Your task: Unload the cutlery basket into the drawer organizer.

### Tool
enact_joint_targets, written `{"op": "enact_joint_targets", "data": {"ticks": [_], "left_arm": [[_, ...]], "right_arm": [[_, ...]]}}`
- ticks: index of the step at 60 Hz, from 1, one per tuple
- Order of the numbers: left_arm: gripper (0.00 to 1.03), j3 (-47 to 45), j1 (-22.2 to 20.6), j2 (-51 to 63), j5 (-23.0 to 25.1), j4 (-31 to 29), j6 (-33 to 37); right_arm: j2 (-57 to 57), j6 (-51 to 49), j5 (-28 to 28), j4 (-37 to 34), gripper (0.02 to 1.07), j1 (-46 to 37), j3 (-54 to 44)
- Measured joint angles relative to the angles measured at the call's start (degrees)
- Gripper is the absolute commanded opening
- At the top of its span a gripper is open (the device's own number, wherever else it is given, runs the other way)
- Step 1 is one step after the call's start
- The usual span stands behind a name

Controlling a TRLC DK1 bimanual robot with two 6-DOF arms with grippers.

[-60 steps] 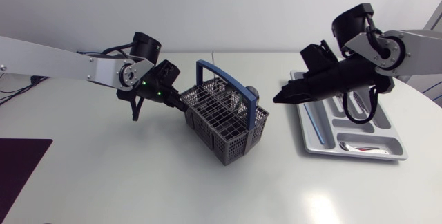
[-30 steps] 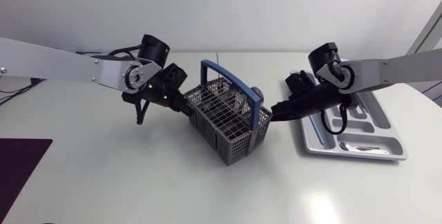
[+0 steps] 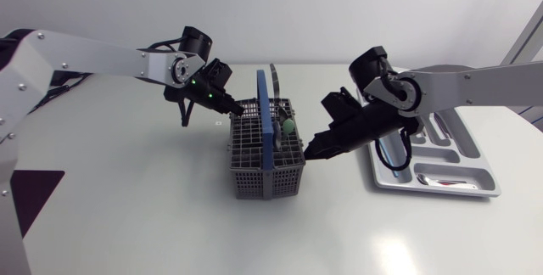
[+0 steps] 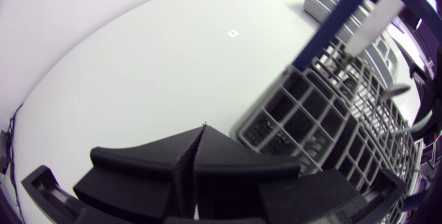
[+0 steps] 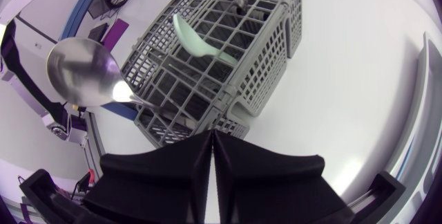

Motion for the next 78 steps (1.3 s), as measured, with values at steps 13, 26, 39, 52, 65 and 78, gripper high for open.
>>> {"op": "enact_joint_targets", "data": {"ticks": [13, 26, 39, 52, 65, 78], "left_arm": [[0.21, 7.08, 1.81, 4.46, 1.33, -3.37, -0.63], [0.24, 2.64, 4.17, -0.79, 2.62, -3.87, -0.15], [0.26, -5.31, 4.87, -15.78, 5.05, -4.09, 1.84], [0.26, -13.14, 4.24, -26.86, 8.68, -5.97, 4.81], [0.27, -19.47, 4.15, -34.05, 11.85, -8.70, 8.28], [0.28, -22.40, 1.03, -40.76, 13.31, -11.45, 10.62]], "right_arm": [[-1.60, 0.31, 1.01, -1.53, 0.14, 0.94, 0.00], [-10.84, 0.39, 2.45, -3.52, 0.30, -2.23, 0.00], [-15.41, 0.76, 2.67, -6.25, 0.46, -2.51, 0.02], [-16.24, 4.52, 4.50, -10.97, 0.50, -1.46, 3.87], [-16.24, 9.31, 7.21, -13.75, 0.50, 4.15, 9.09], [-15.65, 10.34, 7.28, -15.19, 0.50, 7.43, 10.08]]}}
